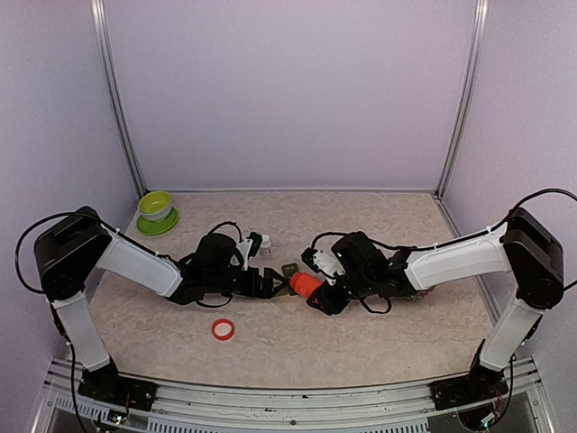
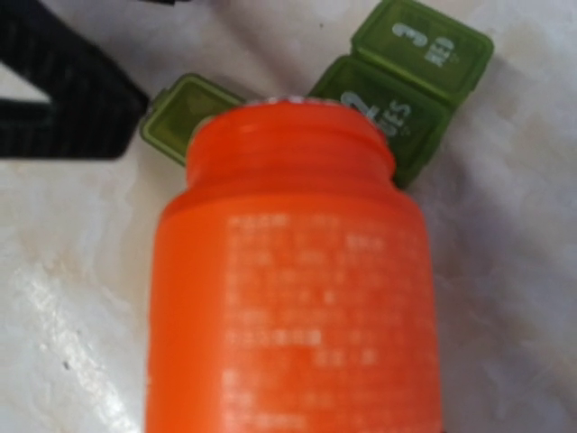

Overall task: Sort the pills into containers
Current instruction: Pour the pill into the compartment of the pill container.

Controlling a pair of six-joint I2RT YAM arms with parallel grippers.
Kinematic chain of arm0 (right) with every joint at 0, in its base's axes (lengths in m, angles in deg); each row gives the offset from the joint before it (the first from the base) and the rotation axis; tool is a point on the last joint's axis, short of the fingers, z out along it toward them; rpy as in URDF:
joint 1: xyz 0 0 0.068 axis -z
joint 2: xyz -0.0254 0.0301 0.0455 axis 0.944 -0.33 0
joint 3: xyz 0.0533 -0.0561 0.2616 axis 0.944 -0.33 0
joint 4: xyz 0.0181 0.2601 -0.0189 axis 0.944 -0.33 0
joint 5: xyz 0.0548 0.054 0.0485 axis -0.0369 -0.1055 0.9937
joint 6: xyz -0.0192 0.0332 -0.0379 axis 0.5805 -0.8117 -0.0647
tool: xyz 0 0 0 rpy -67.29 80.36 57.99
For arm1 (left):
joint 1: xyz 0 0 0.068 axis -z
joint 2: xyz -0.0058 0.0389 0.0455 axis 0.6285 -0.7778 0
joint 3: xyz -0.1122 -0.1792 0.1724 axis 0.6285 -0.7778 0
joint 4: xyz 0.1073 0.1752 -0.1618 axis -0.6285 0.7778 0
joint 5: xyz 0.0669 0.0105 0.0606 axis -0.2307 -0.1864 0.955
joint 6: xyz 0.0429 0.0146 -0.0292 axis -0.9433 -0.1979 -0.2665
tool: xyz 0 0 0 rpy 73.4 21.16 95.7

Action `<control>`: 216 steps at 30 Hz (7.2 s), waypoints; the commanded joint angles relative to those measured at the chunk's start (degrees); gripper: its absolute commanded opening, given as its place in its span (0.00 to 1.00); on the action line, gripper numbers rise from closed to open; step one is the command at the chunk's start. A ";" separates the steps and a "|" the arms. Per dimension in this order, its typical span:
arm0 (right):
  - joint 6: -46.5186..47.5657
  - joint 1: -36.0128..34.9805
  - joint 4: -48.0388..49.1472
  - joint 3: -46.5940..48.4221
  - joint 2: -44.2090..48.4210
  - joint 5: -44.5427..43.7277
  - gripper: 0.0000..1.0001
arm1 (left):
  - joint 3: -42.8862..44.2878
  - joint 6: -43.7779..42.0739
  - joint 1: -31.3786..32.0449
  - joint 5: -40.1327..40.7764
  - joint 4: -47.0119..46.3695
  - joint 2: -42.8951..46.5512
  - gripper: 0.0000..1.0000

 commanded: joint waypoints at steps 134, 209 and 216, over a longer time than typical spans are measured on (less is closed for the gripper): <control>6.09 0.69 -18.76 15.10 -5.73 -3.49 0.30 | 6.26 -2.30 -0.28 -2.56 -0.86 -4.86 0.99; 8.21 1.17 -31.04 23.67 -8.47 -1.65 0.32 | 5.91 -1.60 -0.98 -3.97 -1.29 -5.26 0.99; 8.21 1.23 -31.56 23.97 -8.47 -1.72 0.32 | 5.98 -1.59 -0.98 -4.05 -1.30 -5.36 0.99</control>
